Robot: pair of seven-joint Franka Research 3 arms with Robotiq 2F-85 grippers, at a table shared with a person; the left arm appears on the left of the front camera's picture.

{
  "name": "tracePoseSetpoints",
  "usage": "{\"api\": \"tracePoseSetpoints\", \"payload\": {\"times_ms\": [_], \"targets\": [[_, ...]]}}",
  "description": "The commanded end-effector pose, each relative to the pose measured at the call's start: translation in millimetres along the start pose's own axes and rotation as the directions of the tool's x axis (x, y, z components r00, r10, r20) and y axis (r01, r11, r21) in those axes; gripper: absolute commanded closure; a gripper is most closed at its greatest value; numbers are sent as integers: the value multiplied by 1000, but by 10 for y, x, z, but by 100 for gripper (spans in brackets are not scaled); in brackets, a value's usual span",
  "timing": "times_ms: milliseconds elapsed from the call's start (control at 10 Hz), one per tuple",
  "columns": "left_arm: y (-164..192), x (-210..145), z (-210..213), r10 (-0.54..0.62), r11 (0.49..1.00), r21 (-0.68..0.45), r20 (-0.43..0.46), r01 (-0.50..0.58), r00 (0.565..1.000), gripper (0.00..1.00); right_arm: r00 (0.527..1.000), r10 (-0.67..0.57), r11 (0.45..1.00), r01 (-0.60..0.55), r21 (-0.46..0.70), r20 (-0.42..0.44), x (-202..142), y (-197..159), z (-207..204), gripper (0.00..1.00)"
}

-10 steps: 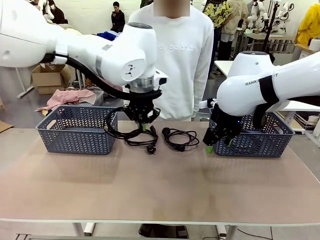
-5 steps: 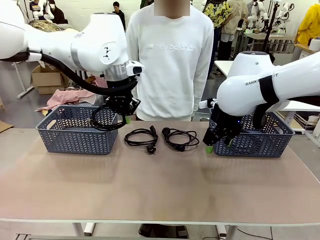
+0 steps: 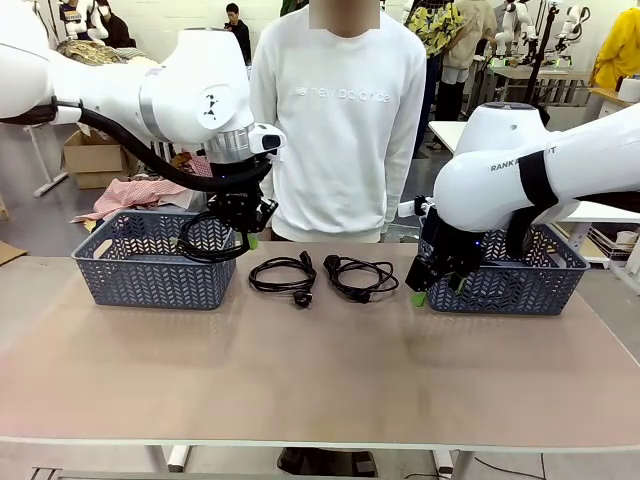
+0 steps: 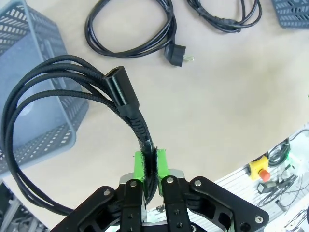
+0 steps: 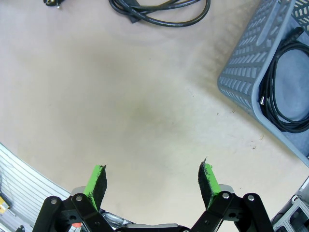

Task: Organize the cables according to human instructions.
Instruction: Pick up a bundle of cables and place it in the basket indicated by the human.

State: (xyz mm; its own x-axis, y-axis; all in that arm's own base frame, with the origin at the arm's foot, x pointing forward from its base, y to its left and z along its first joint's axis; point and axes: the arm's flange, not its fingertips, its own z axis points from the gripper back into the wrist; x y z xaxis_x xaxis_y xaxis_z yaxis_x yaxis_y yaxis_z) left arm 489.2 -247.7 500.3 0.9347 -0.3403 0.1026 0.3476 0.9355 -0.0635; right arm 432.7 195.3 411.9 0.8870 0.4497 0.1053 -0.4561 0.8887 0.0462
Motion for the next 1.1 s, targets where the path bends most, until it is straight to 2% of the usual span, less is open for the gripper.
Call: {"api": "tracePoseSetpoints", "payload": {"times_ms": [0, 300, 400, 1000], "targets": [[10, 0, 27, 5, 1000, 0, 7, -5, 1000, 100, 1000, 0, 1000, 0, 0, 5, 5, 1, 20, 0], [10, 0, 27, 5, 1000, 0, 7, -5, 1000, 100, 1000, 0, 1000, 0, 0, 5, 5, 1, 20, 0], [-2, 0, 0, 0, 1000, 0, 0, 0, 1000, 88, 1000, 0, 1000, 0, 0, 5, 5, 1, 20, 0], [469, 30, 180, 49, 999, 8, 7, -49, 999, 88, 1000, 0, 1000, 0, 0, 5, 5, 1, 20, 0]]}}
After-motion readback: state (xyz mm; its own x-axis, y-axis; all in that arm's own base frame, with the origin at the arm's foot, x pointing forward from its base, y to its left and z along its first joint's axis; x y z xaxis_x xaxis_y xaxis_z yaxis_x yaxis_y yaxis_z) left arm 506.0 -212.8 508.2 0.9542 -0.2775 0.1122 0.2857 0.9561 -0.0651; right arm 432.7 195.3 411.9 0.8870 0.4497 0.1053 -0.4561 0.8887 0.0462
